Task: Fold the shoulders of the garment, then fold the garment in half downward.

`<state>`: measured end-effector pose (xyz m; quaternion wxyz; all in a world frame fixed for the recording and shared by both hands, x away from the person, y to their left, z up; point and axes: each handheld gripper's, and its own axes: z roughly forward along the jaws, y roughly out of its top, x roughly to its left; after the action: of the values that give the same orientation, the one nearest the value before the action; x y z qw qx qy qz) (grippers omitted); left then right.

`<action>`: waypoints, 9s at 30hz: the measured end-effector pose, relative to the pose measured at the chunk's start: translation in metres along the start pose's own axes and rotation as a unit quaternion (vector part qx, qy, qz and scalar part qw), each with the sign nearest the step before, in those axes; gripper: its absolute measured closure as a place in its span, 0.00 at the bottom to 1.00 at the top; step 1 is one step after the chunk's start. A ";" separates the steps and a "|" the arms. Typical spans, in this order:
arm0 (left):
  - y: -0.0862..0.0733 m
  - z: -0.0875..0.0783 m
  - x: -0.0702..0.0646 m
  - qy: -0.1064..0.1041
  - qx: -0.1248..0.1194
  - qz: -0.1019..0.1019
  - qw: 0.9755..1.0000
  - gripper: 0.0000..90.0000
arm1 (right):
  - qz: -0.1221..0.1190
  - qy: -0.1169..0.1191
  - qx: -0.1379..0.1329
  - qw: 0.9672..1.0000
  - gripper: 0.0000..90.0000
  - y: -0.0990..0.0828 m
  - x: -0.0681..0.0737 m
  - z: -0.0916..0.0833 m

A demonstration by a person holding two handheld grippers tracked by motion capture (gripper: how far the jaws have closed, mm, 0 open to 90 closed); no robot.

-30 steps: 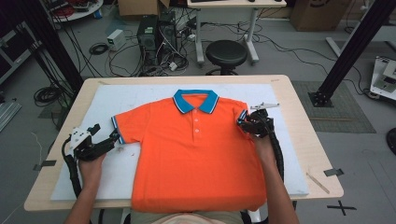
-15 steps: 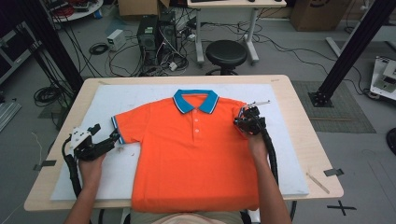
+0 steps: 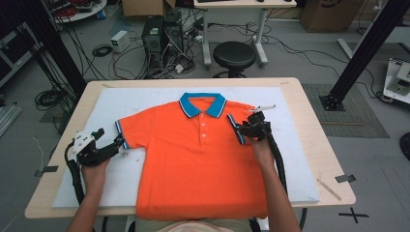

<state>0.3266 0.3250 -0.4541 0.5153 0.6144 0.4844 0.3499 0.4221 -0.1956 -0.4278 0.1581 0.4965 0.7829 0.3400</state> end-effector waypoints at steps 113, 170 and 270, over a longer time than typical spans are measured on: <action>0.060 0.090 -0.069 -0.070 0.158 -0.001 0.985 0.97 | 0.021 -0.056 -0.071 0.996 0.28 -0.063 -0.058 -0.061; 0.074 0.159 -0.106 -0.149 0.173 -0.032 0.973 0.97 | 0.023 -0.054 -0.076 0.995 0.28 -0.066 -0.061 -0.064; 0.001 0.019 -0.062 -0.077 0.194 -0.032 0.977 0.28 | -0.014 -0.017 -0.033 0.999 0.53 -0.094 -0.034 -0.075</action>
<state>0.3269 0.2606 -0.4531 0.4329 0.7121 0.5212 0.1840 0.3311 -0.2800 -0.4420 0.1930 0.4855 0.7752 0.3551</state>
